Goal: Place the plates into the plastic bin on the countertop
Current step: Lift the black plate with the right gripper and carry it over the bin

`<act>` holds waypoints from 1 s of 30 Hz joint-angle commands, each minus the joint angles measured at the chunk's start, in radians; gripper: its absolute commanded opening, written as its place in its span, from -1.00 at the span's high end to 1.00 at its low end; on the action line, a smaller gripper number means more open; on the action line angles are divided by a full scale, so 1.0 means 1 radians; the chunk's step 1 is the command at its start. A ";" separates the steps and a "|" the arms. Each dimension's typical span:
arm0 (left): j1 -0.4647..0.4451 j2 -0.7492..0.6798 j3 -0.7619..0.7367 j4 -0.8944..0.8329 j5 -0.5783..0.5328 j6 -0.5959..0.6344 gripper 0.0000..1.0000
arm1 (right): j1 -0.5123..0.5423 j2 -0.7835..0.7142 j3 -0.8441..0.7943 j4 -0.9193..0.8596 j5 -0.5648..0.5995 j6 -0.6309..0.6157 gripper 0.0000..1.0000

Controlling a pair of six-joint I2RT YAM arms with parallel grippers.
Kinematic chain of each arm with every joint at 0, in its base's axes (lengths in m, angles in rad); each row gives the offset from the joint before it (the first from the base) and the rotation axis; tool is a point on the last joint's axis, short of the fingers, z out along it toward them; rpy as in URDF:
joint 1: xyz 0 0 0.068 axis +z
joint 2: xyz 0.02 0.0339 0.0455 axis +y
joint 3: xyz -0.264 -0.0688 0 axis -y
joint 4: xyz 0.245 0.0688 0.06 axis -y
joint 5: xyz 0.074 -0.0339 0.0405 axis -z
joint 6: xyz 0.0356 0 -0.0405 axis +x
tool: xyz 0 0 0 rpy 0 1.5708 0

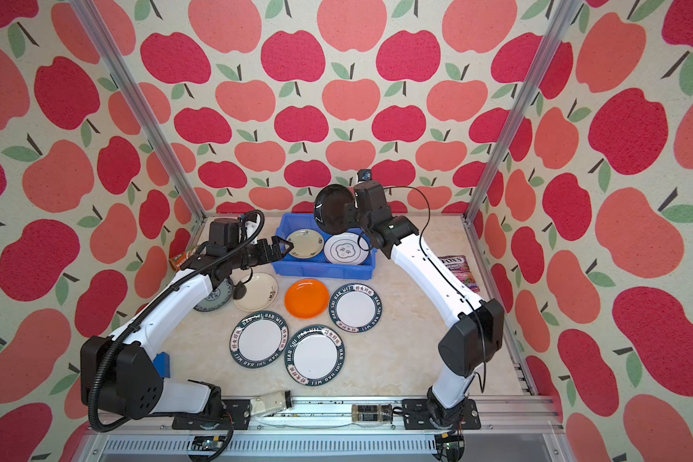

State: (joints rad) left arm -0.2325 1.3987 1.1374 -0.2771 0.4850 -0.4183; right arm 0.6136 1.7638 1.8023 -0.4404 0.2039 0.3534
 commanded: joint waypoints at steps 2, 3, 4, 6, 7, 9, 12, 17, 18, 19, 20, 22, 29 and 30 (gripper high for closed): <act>0.023 -0.046 -0.027 -0.032 -0.015 0.028 -0.98 | -0.030 0.128 0.121 -0.079 -0.266 0.132 1.00; 0.028 -0.048 -0.032 -0.025 -0.009 0.025 -0.98 | -0.036 0.155 0.140 -0.083 -0.298 0.150 1.00; 0.035 -0.052 -0.039 -0.018 -0.007 0.020 -0.98 | -0.043 0.187 0.161 -0.085 -0.336 0.172 1.00; 0.045 -0.055 -0.049 -0.005 0.001 0.014 -0.98 | -0.052 0.246 0.192 -0.082 -0.396 0.210 1.00; 0.052 -0.056 -0.053 0.002 0.004 0.011 -0.98 | -0.054 0.276 0.211 -0.085 -0.421 0.226 1.00; 0.060 -0.055 -0.061 0.017 0.013 0.004 -0.98 | -0.052 0.329 0.243 -0.084 -0.444 0.243 1.00; 0.067 -0.046 -0.065 0.030 0.028 -0.002 -0.98 | -0.053 0.413 0.296 -0.086 -0.469 0.271 1.00; 0.067 -0.035 -0.075 0.036 0.029 -0.006 -0.98 | -0.052 0.541 0.373 -0.085 -0.492 0.310 1.00; 0.066 -0.037 -0.080 0.039 0.029 -0.006 -0.98 | -0.054 0.567 0.393 -0.086 -0.504 0.321 1.00; 0.067 -0.038 -0.083 0.038 0.027 -0.007 -0.98 | -0.055 0.596 0.418 -0.090 -0.517 0.335 1.00; 0.067 -0.038 -0.086 0.038 0.026 -0.007 -0.98 | -0.057 0.619 0.439 -0.092 -0.524 0.342 1.00; 0.068 -0.040 -0.091 0.039 0.024 -0.006 -0.98 | -0.057 0.670 0.490 -0.103 -0.527 0.354 1.00; 0.073 -0.036 -0.108 0.047 0.035 -0.014 -0.98 | -0.062 0.851 0.699 -0.179 -0.536 0.394 1.00; 0.072 -0.036 -0.110 0.047 0.033 -0.014 -0.98 | -0.062 0.860 0.704 -0.177 -0.534 0.401 1.00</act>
State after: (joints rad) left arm -0.1673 1.3613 1.0405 -0.2485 0.5053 -0.4274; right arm 0.5598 2.5927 2.4516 -0.5789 -0.3069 0.7136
